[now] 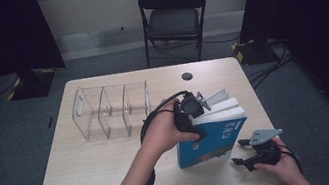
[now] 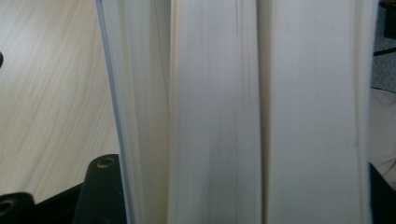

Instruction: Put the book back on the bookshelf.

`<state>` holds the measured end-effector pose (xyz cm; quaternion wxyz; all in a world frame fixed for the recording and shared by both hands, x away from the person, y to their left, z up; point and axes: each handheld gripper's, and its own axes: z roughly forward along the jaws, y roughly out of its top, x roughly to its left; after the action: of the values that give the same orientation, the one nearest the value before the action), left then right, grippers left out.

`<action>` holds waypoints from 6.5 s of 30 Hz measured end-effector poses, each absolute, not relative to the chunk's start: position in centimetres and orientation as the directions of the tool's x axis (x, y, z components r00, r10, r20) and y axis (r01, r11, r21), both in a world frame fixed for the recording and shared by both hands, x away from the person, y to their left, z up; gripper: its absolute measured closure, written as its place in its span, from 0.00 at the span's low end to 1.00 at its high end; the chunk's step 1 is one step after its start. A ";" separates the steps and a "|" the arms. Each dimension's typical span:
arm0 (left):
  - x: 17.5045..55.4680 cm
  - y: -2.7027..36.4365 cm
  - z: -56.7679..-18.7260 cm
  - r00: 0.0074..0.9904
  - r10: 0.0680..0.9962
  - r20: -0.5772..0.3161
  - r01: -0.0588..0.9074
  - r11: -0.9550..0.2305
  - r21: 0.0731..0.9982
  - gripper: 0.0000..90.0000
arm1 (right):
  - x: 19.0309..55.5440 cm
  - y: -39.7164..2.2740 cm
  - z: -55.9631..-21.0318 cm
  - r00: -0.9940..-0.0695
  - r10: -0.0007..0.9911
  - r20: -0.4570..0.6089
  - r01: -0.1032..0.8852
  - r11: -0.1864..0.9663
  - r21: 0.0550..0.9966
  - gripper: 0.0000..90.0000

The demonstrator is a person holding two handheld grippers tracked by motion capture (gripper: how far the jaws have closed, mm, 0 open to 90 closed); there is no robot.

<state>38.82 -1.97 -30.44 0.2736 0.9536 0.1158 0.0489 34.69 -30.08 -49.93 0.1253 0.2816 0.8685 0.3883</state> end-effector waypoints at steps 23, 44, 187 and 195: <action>38.3 -2.3 -30.5 0.965 0.261 -0.013 0.226 -0.806 0.547 0.66 | 34.7 -30.1 -49.9 -0.810 0.587 0.002 0.392 0.538 0.747 0.27; 38.2 -0.8 -28.9 0.916 0.397 -0.066 0.377 -0.790 0.483 0.68 | 34.7 -30.1 -49.9 -0.809 0.587 0.002 0.392 0.538 0.746 0.27; 40.5 18.3 -26.2 0.521 0.847 -0.105 0.776 -0.418 0.472 0.69 | 34.5 -30.0 -50.0 -0.824 0.566 -0.002 0.383 0.560 0.734 0.17; 41.2 18.1 -26.2 0.505 0.857 -0.102 0.784 -0.405 0.470 0.69 | 34.5 -30.0 -50.0 -0.824 0.566 -0.002 0.383 0.561 0.734 0.17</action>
<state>41.19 18.11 -26.18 0.2360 0.8346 0.4916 0.0776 34.55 -30.03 -49.97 0.1197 0.2712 0.8752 0.3824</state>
